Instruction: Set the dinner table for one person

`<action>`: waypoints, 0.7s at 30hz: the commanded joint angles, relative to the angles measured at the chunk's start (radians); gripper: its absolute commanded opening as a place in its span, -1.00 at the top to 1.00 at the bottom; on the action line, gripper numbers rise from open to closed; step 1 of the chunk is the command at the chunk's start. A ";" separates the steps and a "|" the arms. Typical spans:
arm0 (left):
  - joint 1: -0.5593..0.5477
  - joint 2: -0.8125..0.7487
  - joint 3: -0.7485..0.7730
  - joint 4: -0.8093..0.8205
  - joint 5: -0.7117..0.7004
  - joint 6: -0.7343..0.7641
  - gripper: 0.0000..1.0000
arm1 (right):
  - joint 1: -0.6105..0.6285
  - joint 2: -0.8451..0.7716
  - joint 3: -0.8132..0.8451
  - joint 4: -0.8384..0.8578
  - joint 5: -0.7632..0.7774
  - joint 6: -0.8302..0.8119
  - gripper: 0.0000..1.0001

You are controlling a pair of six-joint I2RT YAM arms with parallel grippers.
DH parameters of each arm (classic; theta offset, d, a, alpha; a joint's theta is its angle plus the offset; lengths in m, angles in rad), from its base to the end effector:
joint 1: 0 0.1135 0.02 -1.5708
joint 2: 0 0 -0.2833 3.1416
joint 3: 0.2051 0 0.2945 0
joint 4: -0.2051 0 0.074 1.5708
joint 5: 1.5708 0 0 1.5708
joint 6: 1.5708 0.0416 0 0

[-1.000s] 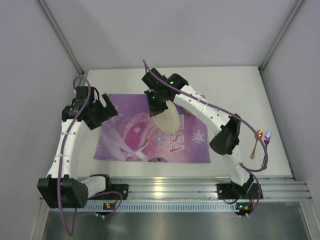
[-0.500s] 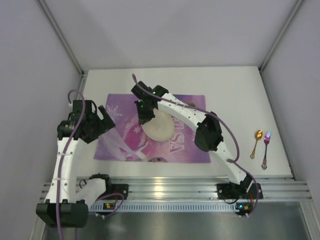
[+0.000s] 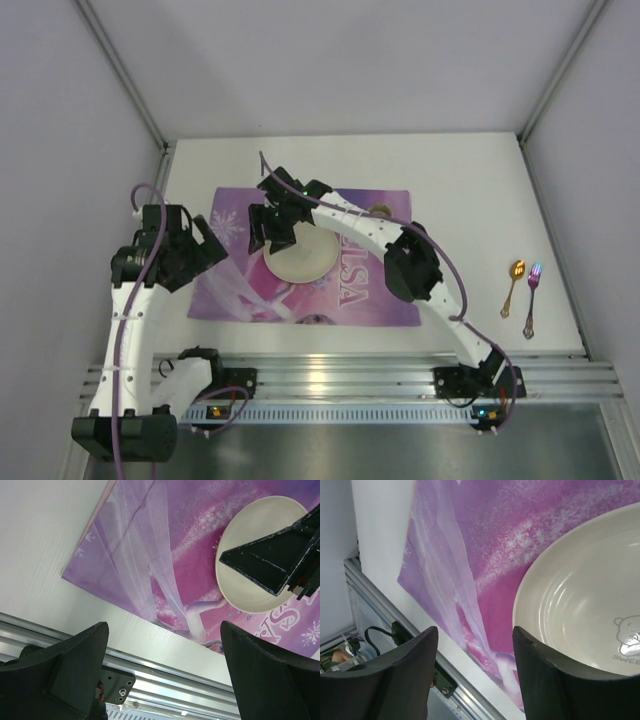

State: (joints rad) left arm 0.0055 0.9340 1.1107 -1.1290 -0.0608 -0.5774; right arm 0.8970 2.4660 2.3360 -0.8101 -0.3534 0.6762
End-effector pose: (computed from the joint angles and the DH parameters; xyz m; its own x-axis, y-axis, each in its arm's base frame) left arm 0.1918 0.0036 0.3569 -0.6604 -0.5485 -0.5128 -0.4788 0.8337 -0.2750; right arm 0.3640 0.4789 0.2215 -0.9316 -0.2257 -0.2850 -0.3558 0.7272 0.5871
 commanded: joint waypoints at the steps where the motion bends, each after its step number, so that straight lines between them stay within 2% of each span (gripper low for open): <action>1: -0.002 0.022 0.041 0.035 0.001 -0.010 -0.97 | -0.023 -0.102 -0.023 0.066 -0.071 -0.013 -0.23; 3: -0.002 0.040 0.047 0.064 0.006 -0.012 -0.97 | -0.039 -0.186 -0.128 0.066 -0.046 -0.047 -0.24; 4: -0.001 0.045 0.047 0.074 0.009 -0.012 -0.97 | -0.062 -0.290 -0.182 0.066 -0.029 -0.076 -0.24; 6: -0.002 0.065 0.040 0.093 0.032 -0.015 -0.98 | -0.102 -0.405 -0.382 0.066 0.022 -0.099 -0.24; 7: -0.001 0.069 0.034 0.113 0.045 -0.018 -0.97 | -0.159 -0.526 -0.461 0.072 0.031 -0.108 -0.23; 8: -0.001 0.077 0.029 0.124 0.056 -0.025 -0.97 | -0.194 -0.585 -0.619 0.078 0.040 -0.112 -0.23; 10: -0.002 0.081 0.003 0.167 0.104 -0.032 -0.97 | -0.306 -0.750 -0.777 0.092 0.059 -0.127 -0.22; 11: -0.002 0.080 -0.006 0.184 0.113 -0.041 -0.96 | -0.344 -0.800 -0.911 0.094 0.067 -0.136 -0.22; 13: -0.002 0.081 -0.040 0.208 0.136 -0.048 -0.96 | -0.458 -0.916 -1.028 0.097 0.091 -0.162 -0.21; 14: -0.002 0.081 -0.051 0.233 0.142 -0.053 -0.96 | -0.496 -0.943 -1.125 0.097 0.096 -0.170 -0.19; 17: -0.002 0.100 -0.084 0.261 0.161 -0.058 -0.96 | -0.622 -0.972 -1.237 0.095 0.100 -0.204 -0.12; 21: -0.030 0.129 -0.071 0.270 0.174 -0.049 -0.95 | -0.716 -0.899 -1.259 0.095 0.090 -0.239 -0.08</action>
State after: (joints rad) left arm -0.0036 1.0519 1.0325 -0.9306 0.0795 -0.6235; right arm 0.2153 1.5131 1.0908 -0.7208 -0.2558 0.4946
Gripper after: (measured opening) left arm 0.975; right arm 0.543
